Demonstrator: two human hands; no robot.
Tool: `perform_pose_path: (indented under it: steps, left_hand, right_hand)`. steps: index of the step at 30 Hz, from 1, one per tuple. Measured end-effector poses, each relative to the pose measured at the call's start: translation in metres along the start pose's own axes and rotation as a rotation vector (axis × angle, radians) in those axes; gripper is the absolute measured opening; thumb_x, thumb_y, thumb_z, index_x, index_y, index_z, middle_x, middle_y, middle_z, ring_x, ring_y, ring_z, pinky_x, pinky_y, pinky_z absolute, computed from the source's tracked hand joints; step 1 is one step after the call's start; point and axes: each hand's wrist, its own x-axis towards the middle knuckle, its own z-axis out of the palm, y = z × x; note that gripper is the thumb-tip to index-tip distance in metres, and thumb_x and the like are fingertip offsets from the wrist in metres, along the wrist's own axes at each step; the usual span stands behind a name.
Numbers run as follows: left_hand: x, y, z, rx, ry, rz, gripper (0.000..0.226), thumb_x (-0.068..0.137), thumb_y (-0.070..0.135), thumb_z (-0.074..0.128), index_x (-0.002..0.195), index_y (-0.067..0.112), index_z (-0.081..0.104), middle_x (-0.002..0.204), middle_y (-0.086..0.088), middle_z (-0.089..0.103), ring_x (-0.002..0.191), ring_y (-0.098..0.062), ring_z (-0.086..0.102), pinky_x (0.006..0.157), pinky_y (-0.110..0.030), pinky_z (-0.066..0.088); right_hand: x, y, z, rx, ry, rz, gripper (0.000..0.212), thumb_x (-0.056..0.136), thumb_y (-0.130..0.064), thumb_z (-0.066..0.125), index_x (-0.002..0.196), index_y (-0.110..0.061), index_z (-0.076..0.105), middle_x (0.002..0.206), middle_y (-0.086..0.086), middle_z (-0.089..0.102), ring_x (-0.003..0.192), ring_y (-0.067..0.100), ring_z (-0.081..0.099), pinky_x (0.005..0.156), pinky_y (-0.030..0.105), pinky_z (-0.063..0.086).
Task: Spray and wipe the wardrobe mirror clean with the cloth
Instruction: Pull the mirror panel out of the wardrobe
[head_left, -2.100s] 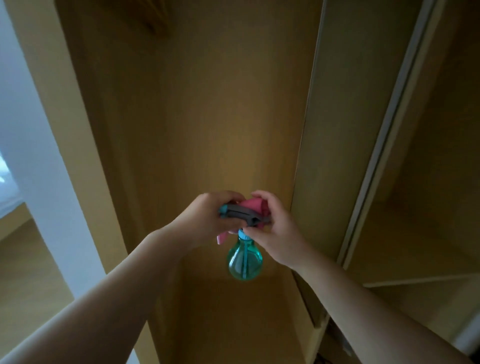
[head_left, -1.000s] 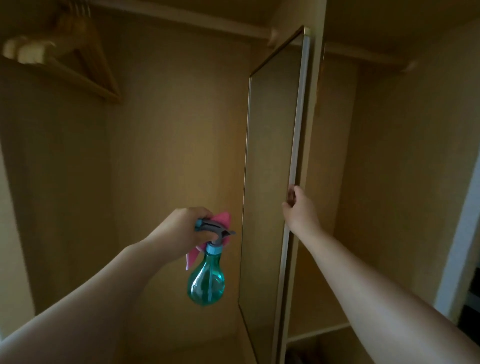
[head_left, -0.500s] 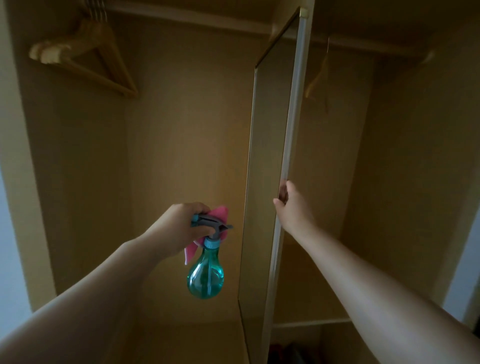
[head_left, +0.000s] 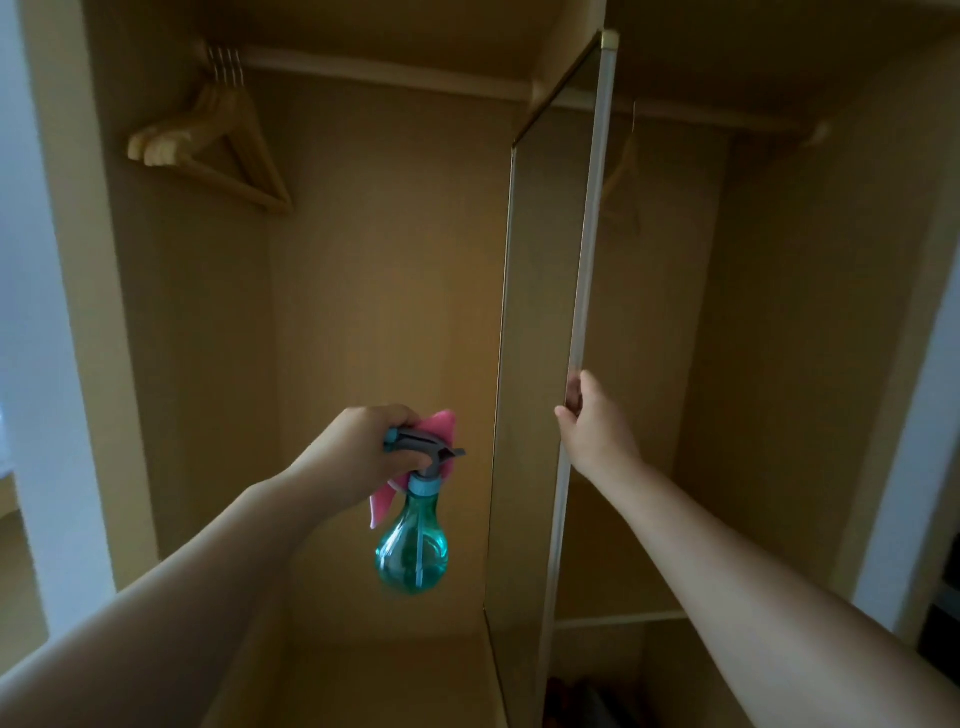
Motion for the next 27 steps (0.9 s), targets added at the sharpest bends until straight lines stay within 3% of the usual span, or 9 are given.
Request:
perform_pose_path:
  steps: [8, 13, 17, 20, 24, 26, 27]
  left_hand:
    - [-0.029, -0.001, -0.023, -0.014, -0.013, 0.043, 0.031, 0.076, 0.025, 0.075, 0.072, 0.05, 0.057, 0.075, 0.017, 0.064, 0.069, 0.008, 0.059, 0.051, -0.01, 0.044]
    - [-0.045, -0.002, -0.023, -0.032, -0.086, 0.016, 0.016, 0.078, 0.028, 0.074, 0.08, 0.038, 0.063, 0.075, 0.013, 0.067, 0.065, 0.006, 0.062, 0.052, -0.014, 0.047]
    - [-0.051, 0.003, -0.021, -0.05, -0.101, 0.029, 0.016, 0.078, 0.027, 0.074, 0.082, 0.038, 0.062, 0.076, 0.013, 0.068, 0.067, 0.005, 0.063, 0.052, -0.013, 0.048]
    - [-0.049, 0.011, -0.02, -0.023, -0.096, 0.041, 0.014, 0.079, 0.029, 0.074, 0.087, 0.035, 0.065, 0.08, 0.012, 0.067, 0.069, -0.004, 0.064, 0.06, -0.021, 0.055]
    - [-0.036, 0.019, -0.025, 0.033, -0.134, 0.056, 0.013, 0.078, 0.031, 0.074, 0.084, 0.037, 0.064, 0.077, 0.012, 0.067, 0.067, -0.003, 0.063, 0.058, -0.02, 0.053]
    - [-0.029, 0.022, -0.029, 0.057, -0.134, 0.064, 0.014, 0.078, 0.029, 0.074, 0.082, 0.038, 0.064, 0.074, 0.012, 0.067, 0.064, -0.001, 0.063, 0.055, -0.016, 0.051]
    - [-0.025, 0.024, -0.031, 0.063, -0.13, 0.068, 0.014, 0.078, 0.027, 0.074, 0.082, 0.037, 0.065, 0.073, 0.012, 0.068, 0.063, -0.001, 0.063, 0.055, -0.016, 0.051]
  right_hand:
    - [-0.036, -0.022, -0.021, -0.063, 0.03, 0.102, 0.049, 0.098, -0.02, 0.054, 0.144, -0.017, 0.036, 0.134, 0.007, 0.056, 0.123, 0.025, 0.057, 0.09, 0.03, 0.051]
    - [-0.06, -0.027, -0.036, -0.06, 0.045, 0.125, 0.047, 0.098, -0.019, 0.054, 0.142, -0.019, 0.037, 0.134, 0.006, 0.055, 0.122, 0.024, 0.057, 0.089, 0.03, 0.052]
    - [-0.075, -0.02, -0.049, -0.11, 0.095, 0.134, 0.034, 0.098, -0.012, 0.051, 0.132, -0.019, 0.051, 0.129, 0.005, 0.058, 0.108, 0.018, 0.059, 0.076, 0.021, 0.049]
    - [-0.082, -0.008, -0.063, -0.207, 0.035, 0.15, 0.039, 0.099, -0.009, 0.049, 0.137, -0.02, 0.051, 0.138, 0.005, 0.052, 0.121, 0.021, 0.054, 0.089, 0.026, 0.049]
    - [-0.084, -0.017, -0.06, 0.099, -0.151, 0.257, 0.077, 0.091, -0.052, 0.057, 0.153, -0.027, 0.02, 0.151, -0.001, 0.037, 0.136, 0.025, 0.041, 0.107, 0.047, 0.04]
    - [-0.078, -0.019, -0.042, 0.148, -0.185, 0.256, 0.073, 0.091, -0.045, 0.06, 0.151, -0.024, 0.025, 0.147, -0.005, 0.043, 0.138, 0.024, 0.04, 0.104, 0.041, 0.043]
    - [-0.074, -0.018, -0.031, 0.161, -0.172, 0.254, 0.058, 0.094, -0.034, 0.06, 0.145, -0.022, 0.036, 0.135, -0.007, 0.052, 0.132, 0.022, 0.048, 0.093, 0.029, 0.049]
